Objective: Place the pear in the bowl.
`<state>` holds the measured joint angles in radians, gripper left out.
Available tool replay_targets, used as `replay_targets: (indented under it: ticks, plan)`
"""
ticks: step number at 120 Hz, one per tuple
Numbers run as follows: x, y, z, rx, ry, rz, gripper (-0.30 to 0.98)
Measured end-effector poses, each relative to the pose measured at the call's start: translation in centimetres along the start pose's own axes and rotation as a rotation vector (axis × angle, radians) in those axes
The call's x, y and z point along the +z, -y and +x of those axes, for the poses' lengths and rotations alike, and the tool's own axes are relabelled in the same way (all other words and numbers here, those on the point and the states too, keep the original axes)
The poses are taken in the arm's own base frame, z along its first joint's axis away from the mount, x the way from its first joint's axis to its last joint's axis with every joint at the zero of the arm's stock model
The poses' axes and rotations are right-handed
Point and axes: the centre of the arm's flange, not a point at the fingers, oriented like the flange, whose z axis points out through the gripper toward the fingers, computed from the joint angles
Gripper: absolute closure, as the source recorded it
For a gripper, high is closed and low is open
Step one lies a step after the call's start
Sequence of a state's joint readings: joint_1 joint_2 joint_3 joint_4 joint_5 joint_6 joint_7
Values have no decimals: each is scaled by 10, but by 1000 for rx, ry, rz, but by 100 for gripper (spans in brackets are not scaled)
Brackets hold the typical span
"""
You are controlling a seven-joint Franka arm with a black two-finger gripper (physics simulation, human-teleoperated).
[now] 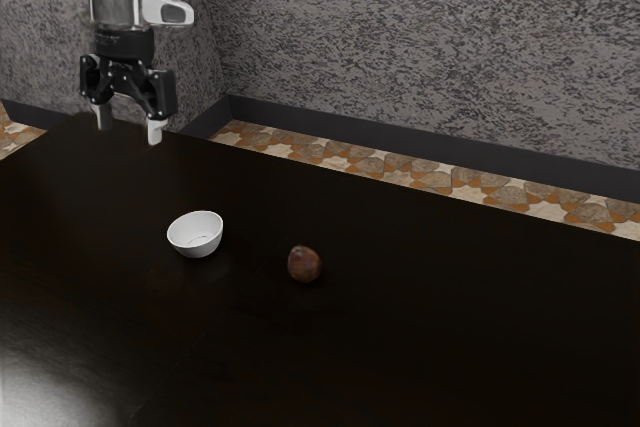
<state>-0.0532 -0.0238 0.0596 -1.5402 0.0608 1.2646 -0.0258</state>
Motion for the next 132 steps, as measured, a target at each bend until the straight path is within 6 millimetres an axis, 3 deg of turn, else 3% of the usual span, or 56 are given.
replay_targets:
  ticks: [24,59,69,85,112,132]
  plan:
    - [-18,8,23,-27,-210,-42,0]
    - [-27,25,31,-67,-307,-53,0]
    - [-1,22,46,-63,-266,-45,0]
    - [60,11,75,-46,-202,-40,0]
    - [116,-46,116,45,-221,-36,0]
    - [145,-52,132,49,-222,-48,0]
